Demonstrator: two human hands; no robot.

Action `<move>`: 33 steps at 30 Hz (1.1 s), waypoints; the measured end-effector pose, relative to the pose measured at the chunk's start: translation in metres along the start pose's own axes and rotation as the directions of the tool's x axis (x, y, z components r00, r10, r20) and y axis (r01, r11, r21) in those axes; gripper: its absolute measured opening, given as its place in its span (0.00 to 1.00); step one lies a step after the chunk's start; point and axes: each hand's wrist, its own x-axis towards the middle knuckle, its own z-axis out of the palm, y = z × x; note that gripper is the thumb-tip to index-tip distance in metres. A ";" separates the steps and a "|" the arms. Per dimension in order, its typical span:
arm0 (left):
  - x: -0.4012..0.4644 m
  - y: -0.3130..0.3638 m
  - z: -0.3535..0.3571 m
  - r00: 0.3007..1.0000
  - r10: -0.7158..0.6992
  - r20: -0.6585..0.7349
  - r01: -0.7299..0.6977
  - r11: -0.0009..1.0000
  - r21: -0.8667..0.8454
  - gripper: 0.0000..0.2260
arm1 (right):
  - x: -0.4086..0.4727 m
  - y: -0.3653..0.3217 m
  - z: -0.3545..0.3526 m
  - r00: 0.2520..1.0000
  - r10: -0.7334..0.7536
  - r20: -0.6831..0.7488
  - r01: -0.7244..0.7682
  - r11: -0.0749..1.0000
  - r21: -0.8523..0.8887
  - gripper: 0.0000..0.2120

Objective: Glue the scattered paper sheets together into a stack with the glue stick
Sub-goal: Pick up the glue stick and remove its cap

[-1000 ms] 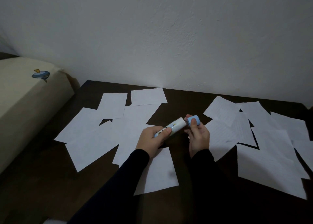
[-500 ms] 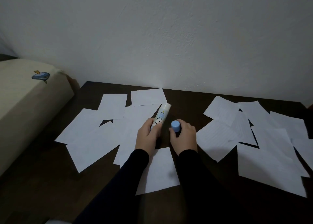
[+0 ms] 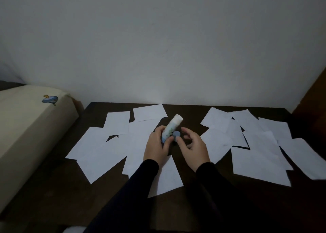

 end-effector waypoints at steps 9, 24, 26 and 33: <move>0.006 0.024 -0.013 0.968 0.163 0.189 -0.206 0.949 0.237 0.18 | -0.012 -0.028 -0.026 0.965 0.210 0.155 -0.258 0.848 0.462 0.22; -0.050 0.065 -0.037 0.895 0.017 0.447 0.071 0.981 -0.179 0.13 | -0.056 -0.012 -0.053 0.938 0.271 0.218 -0.342 0.599 0.724 0.18; -0.057 0.070 -0.043 0.873 -0.051 0.484 0.143 0.978 -0.154 0.14 | -0.065 -0.012 -0.056 0.940 0.247 0.236 -0.335 0.526 0.782 0.15; -0.068 0.067 -0.059 0.734 -0.180 0.655 0.431 0.868 -0.245 0.14 | -0.074 -0.014 -0.052 0.934 0.262 0.243 -0.323 0.328 0.887 0.09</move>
